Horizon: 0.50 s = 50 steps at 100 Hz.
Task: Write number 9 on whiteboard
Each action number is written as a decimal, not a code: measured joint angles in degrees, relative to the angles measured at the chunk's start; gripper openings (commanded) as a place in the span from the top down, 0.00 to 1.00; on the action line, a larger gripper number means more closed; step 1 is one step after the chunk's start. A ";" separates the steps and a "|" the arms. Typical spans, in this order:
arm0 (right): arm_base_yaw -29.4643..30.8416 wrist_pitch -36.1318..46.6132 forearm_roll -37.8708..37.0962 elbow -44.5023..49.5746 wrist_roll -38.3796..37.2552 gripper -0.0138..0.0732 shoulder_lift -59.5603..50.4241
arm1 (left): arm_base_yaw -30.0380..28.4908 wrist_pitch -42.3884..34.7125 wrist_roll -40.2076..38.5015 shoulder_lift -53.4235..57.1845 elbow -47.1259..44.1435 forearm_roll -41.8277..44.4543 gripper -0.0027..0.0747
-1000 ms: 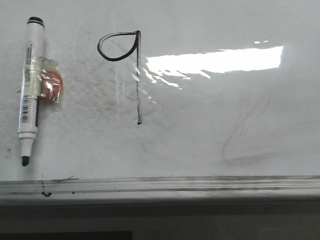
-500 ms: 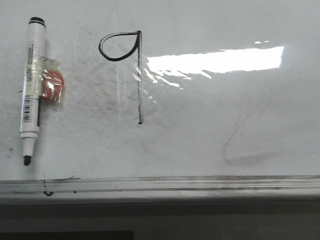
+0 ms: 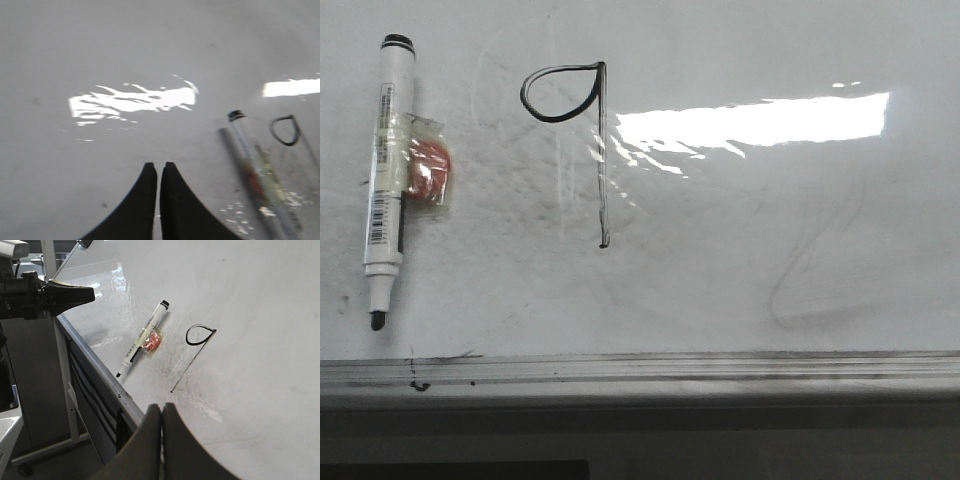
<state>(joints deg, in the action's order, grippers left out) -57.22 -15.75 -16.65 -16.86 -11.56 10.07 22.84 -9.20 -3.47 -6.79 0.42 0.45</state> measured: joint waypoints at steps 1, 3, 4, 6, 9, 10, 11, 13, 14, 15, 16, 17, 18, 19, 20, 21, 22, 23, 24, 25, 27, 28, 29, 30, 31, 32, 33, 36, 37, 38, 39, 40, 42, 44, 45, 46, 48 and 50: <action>0.00 0.00 0.00 0.00 0.00 0.91 0.00 | -0.55 0.51 0.00 0.58 0.00 0.12 0.99; 0.00 0.00 0.00 0.00 0.00 0.91 0.00 | -2.26 1.03 0.00 1.15 0.00 0.28 0.99; 0.00 0.00 0.00 0.00 0.00 0.91 0.00 | -3.38 1.46 0.00 1.72 0.00 0.39 0.99; 0.00 0.00 0.00 0.00 0.00 0.91 0.00 | -5.03 2.16 -0.11 2.59 0.00 0.49 0.99; 0.00 0.00 0.00 0.00 0.00 0.91 0.00 | -7.17 3.03 -0.10 3.70 0.00 0.68 0.99; 0.00 0.00 0.00 0.00 0.00 0.91 0.00 | -7.68 3.28 -0.10 3.97 0.00 0.79 0.99; 0.00 0.00 0.00 0.00 0.00 0.91 0.00 | -8.70 3.69 -0.10 4.50 0.00 0.78 0.99; 0.00 0.00 0.00 0.00 0.00 0.91 0.00 | -10.20 4.26 -0.10 5.26 0.00 0.82 0.99; 0.00 0.00 0.00 0.00 0.00 0.91 0.00 | -10.69 4.51 -0.10 5.50 0.00 0.92 0.99; 0.00 0.00 0.00 0.00 0.00 0.91 0.00 | -11.16 4.98 -0.10 5.94 0.00 0.91 0.99; 0.00 0.00 0.00 0.00 0.00 0.91 0.00 | -12.11 5.20 -0.10 6.12 0.00 0.91 0.99; 0.00 0.00 0.00 0.00 0.00 0.91 0.00 | -12.57 5.44 -0.10 6.29 0.00 0.91 0.99; 0.00 0.00 0.00 0.00 0.00 0.91 0.00 | -13.44 5.87 -0.12 6.60 0.00 0.91 0.99; 0.00 0.00 0.00 0.00 0.00 0.91 0.00 | -13.88 6.11 -0.22 6.73 0.00 1.02 0.99; 0.00 0.00 0.00 0.00 0.00 0.91 0.00 | -14.71 6.54 -0.22 6.84 0.00 0.95 0.99; 0.00 0.00 0.00 0.00 0.00 0.91 0.00 | -15.12 6.76 -0.22 7.01 0.00 0.95 0.99; 0.00 0.00 0.00 0.00 0.00 0.91 0.00 | -15.50 7.20 -0.22 7.01 0.00 0.95 0.99; 0.00 0.00 0.00 0.00 0.00 0.91 0.00 | -16.28 7.41 -0.22 7.01 0.00 0.95 0.99; 0.00 0.00 0.00 0.00 0.00 0.91 0.00 | -16.65 7.64 -0.22 7.01 0.00 0.95 0.99; 0.00 0.00 0.00 0.00 0.00 0.91 0.00 | -17.37 8.11 -0.22 7.01 0.00 1.05 0.99; 0.00 0.00 0.00 0.00 0.00 0.91 0.00 | -18.38 8.82 -0.22 7.01 0.00 1.04 0.99; 0.00 0.00 0.00 0.00 0.00 0.91 0.00 | -18.69 9.20 -0.22 7.01 0.00 1.04 0.99; 0.00 0.00 0.00 0.00 0.00 0.91 0.00 | -18.98 9.20 -0.22 7.01 0.00 1.04 0.99; 0.00 0.00 0.00 0.00 0.00 0.91 0.00 | -19.54 9.59 -0.22 7.01 0.00 1.04 0.99; 0.00 0.00 0.00 0.00 0.00 0.91 0.00 | -19.80 9.79 -0.22 7.01 0.00 1.04 0.99; 0.00 0.00 0.00 0.00 0.00 0.91 0.00 | -20.27 10.10 -0.22 7.01 0.00 1.04 0.99; 0.00 0.00 0.00 0.00 0.00 0.91 0.00 | -20.50 10.27 -0.32 7.01 0.00 1.04 0.99; 0.00 0.00 0.00 0.00 0.00 0.91 0.00 | -21.28 11.07 -0.32 7.01 0.00 1.08 0.99; 0.00 0.00 0.00 0.00 0.00 0.91 0.00 | -21.61 11.23 -0.32 7.01 0.00 1.08 0.99; 0.00 0.00 0.00 0.00 0.00 0.91 0.00 | -21.74 11.42 -0.32 7.01 0.00 1.08 0.99; 0.00 0.00 0.00 0.00 0.00 0.91 0.00 | -21.97 11.73 -0.43 7.01 0.00 1.08 0.99; 0.00 0.00 0.00 0.00 0.00 0.91 0.00 | -22.08 11.91 -0.44 7.01 0.00 1.08 0.99; 0.00 0.00 0.00 0.00 0.00 0.91 0.00 | -22.33 12.48 -0.59 7.01 0.00 1.19 0.99; 0.00 0.00 0.00 0.00 0.00 0.91 0.00 | -22.50 13.09 -0.69 7.01 0.00 1.17 0.99; 0.00 0.00 0.00 0.00 0.00 0.91 0.00 | -22.51 13.36 -0.83 7.01 0.00 1.17 0.99; 0.00 0.00 0.00 0.00 0.00 0.91 0.00 | -22.62 13.90 -0.81 7.01 0.00 1.17 0.99; 0.00 0.00 0.00 0.00 0.00 0.91 0.00 | -22.61 14.81 -1.29 7.01 0.00 1.17 0.99; 0.00 0.00 0.00 0.00 0.00 0.91 0.00 | -22.64 15.85 -1.64 7.01 0.00 1.17 0.99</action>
<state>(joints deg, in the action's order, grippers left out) -57.22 -15.75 -16.65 -16.86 -11.56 10.07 0.20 6.65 -5.11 0.22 0.42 1.62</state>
